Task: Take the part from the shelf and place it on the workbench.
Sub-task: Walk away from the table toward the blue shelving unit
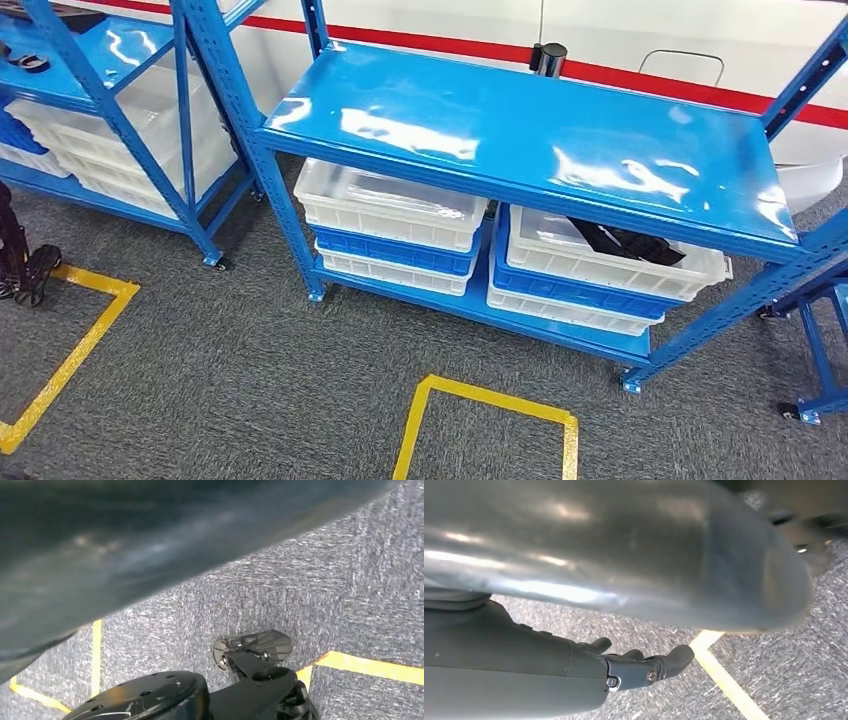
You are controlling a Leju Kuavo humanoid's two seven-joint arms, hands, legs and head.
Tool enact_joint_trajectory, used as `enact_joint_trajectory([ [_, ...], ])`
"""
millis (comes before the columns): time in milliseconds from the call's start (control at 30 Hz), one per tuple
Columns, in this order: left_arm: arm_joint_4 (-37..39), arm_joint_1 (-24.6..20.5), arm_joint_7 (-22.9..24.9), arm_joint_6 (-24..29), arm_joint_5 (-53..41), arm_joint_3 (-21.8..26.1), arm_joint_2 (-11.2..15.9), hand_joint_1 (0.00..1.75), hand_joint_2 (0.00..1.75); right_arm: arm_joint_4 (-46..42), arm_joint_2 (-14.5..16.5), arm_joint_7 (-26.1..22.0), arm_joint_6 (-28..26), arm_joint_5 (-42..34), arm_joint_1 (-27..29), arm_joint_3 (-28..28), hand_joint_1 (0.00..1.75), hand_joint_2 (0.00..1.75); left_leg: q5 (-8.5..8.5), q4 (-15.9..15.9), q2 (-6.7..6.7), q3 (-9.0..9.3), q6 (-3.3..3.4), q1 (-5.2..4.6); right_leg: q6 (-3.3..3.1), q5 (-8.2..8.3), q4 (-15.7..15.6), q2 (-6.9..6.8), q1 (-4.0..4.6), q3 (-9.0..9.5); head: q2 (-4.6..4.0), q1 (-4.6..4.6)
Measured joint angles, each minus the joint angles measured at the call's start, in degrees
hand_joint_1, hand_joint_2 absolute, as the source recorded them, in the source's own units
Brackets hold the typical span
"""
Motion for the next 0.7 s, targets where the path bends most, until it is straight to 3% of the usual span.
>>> enact_joint_trajectory([
  [33,-0.01,0.0,0.01,0.01,0.0,0.01,0.04,0.0,0.0,0.0,0.03,0.0,-0.01,0.03,-0.15,0.0,0.0,0.0,-0.26,-0.03,0.62,0.29,-0.39,-0.16,-0.34,0.49,-1.6,-0.86,0.15,0.99,0.0,-0.11],
  [67,-0.01,-0.03,0.03,0.01,0.0,0.01,0.08,0.0,0.0,0.0,0.06,0.0,-0.01,0.04,-0.25,0.0,0.0,0.0,-0.47,-0.17,1.26,0.64,-0.79,-0.24,-0.84,0.68,-2.01,-0.86,0.38,1.19,0.0,-0.18],
  [133,-0.01,-0.25,0.04,0.02,0.0,0.01,0.08,0.0,0.0,0.0,0.01,0.0,-0.02,0.05,-0.19,0.0,0.0,0.0,-0.84,-0.4,1.96,1.43,-1.58,0.12,-1.77,0.94,-2.27,0.73,0.34,1.35,0.0,-0.39],
  [200,-0.01,-0.42,0.02,0.02,0.0,0.01,0.03,0.0,0.0,0.0,-0.1,0.02,-0.03,0.06,-0.09,-0.01,0.0,0.0,-2.53,1.79,-0.39,0.79,-2.16,0.51,-2.6,1.02,-2.65,2.14,-0.1,1.81,0.0,-0.63],
  [267,0.01,-0.41,0.01,0.02,0.0,0.01,0.02,0.0,0.0,-0.01,-0.17,0.04,-0.04,0.07,-0.1,-0.02,0.0,0.0,-5.34,6.74,-3.56,-1.51,-2.28,0.67,-3.33,0.98,-2.75,3.12,-0.21,2.01,0.0,-0.91],
  [333,0.01,-0.38,0.01,0.02,0.0,0.01,0.02,0.0,0.0,-0.02,-0.18,0.04,-0.04,0.07,-0.16,-0.02,0.0,0.0,-6.75,9.49,-4.32,-2.84,-2.29,0.67,-3.62,0.97,-2.75,3.48,-0.11,2.01,0.0,-0.97],
  [433,0.01,-0.38,0.01,0.02,0.0,0.01,0.02,0.0,0.0,-0.02,-0.18,0.04,-0.04,0.07,-0.17,-0.02,0.0,0.0,-6.88,9.79,-4.36,-2.99,-2.29,0.67,-3.63,0.96,-2.75,3.53,-0.1,2.01,0.0,-0.96],
  [500,0.02,-0.23,0.01,0.02,-0.01,0.01,0.01,0.0,0.0,-0.01,-0.11,0.03,-0.04,0.08,-0.19,-0.02,0.0,0.0,-8.06,13.64,-4.69,-5.1,-2.33,0.7,-3.67,0.93,-2.73,4.58,0.05,2.05,0.0,-0.95],
  [533,0.02,-0.14,0.01,0.02,-0.01,0.02,0.0,0.0,0.0,0.0,-0.11,0.03,-0.04,0.09,-0.15,-0.02,0.0,0.0,-7.27,14.07,-4.92,-5.67,-2.37,0.8,-3.66,0.91,-2.7,5.71,0.09,2.17,0.0,-0.95],
  [567,0.04,-0.06,0.0,0.03,-0.02,0.02,-0.03,0.0,0.0,0.0,-0.14,0.03,-0.04,0.09,-0.17,-0.02,0.0,0.0,-5.5,11.63,-6.31,-5.08,-2.47,1.11,-3.42,0.78,-2.46,7.4,0.23,2.18,0.0,-0.95],
  [633,0.06,-0.11,-0.09,0.11,-0.02,0.02,-0.05,0.0,0.0,0.0,-0.24,0.02,-0.04,0.17,-0.01,-0.02,0.0,0.0,-0.89,3.39,-8.12,-2.03,-2.07,1.22,-2.28,0.84,-2.43,10.5,0.12,1.73,0.0,-1.0],
  [667,0.05,-0.16,-0.16,0.16,-0.02,0.02,-0.05,0.0,0.0,0.0,-0.26,0.01,-0.04,0.22,0.1,-0.02,0.0,0.0,0.22,0.55,-8.71,-0.78,-1.6,1.25,-1.65,0.86,-2.31,11.22,0.02,1.32,0.0,-1.01],
  [700,0.04,-0.22,-0.23,0.21,-0.02,0.03,-0.04,0.0,0.0,0.01,-0.26,0.0,-0.04,0.27,0.29,-0.02,0.0,0.0,0.4,0.4,-7.99,-0.63,-0.94,1.03,-1.3,0.74,-1.99,10.52,-0.1,0.8,0.0,-1.01],
])
